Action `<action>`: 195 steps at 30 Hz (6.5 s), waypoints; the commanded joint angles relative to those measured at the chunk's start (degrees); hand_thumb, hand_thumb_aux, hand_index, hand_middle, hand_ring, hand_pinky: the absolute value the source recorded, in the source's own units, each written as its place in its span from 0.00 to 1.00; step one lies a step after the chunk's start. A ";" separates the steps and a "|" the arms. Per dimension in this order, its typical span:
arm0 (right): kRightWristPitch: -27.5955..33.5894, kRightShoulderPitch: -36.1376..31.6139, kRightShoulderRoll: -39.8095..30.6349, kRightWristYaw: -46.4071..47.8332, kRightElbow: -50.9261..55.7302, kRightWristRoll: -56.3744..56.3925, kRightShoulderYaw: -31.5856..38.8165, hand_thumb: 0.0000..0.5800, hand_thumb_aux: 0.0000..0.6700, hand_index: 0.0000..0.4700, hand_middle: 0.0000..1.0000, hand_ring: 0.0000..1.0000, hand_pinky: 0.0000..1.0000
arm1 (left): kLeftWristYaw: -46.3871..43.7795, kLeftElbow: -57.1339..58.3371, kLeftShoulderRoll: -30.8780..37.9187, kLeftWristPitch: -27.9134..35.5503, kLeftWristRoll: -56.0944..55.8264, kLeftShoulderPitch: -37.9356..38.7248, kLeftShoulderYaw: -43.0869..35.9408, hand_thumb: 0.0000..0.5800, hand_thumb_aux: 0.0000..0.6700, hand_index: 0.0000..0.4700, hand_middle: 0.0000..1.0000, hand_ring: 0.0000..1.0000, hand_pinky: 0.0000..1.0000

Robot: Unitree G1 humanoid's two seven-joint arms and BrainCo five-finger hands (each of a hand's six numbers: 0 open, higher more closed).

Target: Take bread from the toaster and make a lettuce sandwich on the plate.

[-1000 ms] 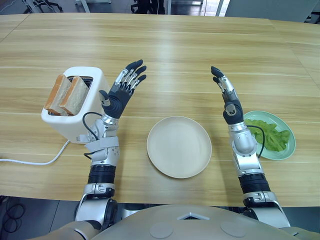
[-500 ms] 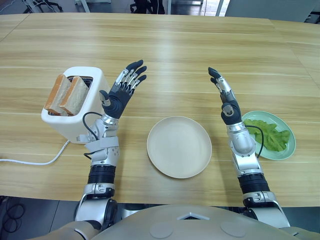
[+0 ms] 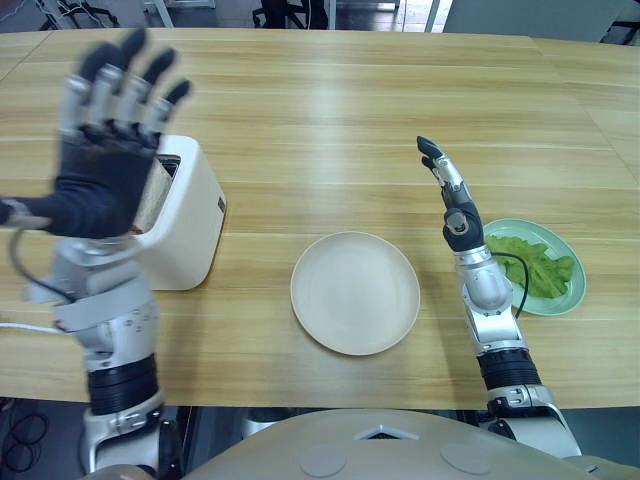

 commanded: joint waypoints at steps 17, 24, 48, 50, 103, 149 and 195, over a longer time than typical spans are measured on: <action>-0.59 -0.52 -0.68 -1.00 2.97 -0.08 -0.47 0.00 0.00 0.00 0.00 0.00 0.00 | 12.37 40.67 19.68 -27.59 46.74 3.78 16.76 0.00 0.00 0.00 0.00 0.00 0.00; -0.90 -1.04 -1.22 -0.80 3.93 0.19 -0.49 0.00 0.00 0.00 0.00 0.00 0.00 | 25.32 51.21 26.20 -28.48 62.52 6.80 11.69 0.00 0.00 0.00 0.00 0.00 0.00; -0.27 0.23 -2.06 -0.26 2.52 0.61 -0.25 0.00 0.00 0.00 0.00 0.00 0.00 | 28.81 50.05 29.42 -24.78 61.46 12.03 0.58 0.03 0.02 0.02 0.00 0.00 0.00; -0.16 0.56 -2.07 -0.30 2.15 0.62 -0.32 0.00 0.00 0.00 0.00 0.00 0.00 | 28.72 49.71 29.36 -24.39 61.52 11.69 0.07 0.13 0.07 0.07 0.00 0.00 0.00; 0.91 1.74 -2.54 0.61 1.13 1.77 -0.30 0.00 0.00 0.00 0.00 0.00 0.00 | 34.23 56.60 29.94 -23.66 64.06 9.23 -7.16 0.32 0.18 0.17 0.00 0.00 0.00; 1.25 2.12 -2.89 1.06 0.62 1.85 -0.44 0.00 0.00 0.00 0.00 0.00 0.00 | 28.11 49.78 26.71 -27.16 44.48 8.18 -1.82 1.00 1.00 0.98 0.00 0.00 0.00; 1.55 2.21 -7.46 -1.77 2.05 1.82 -6.98 0.00 0.00 0.00 0.00 0.00 0.00 | 20.04 19.87 15.50 -1.06 16.34 -2.99 8.40 1.00 1.00 0.98 1.00 1.00 1.00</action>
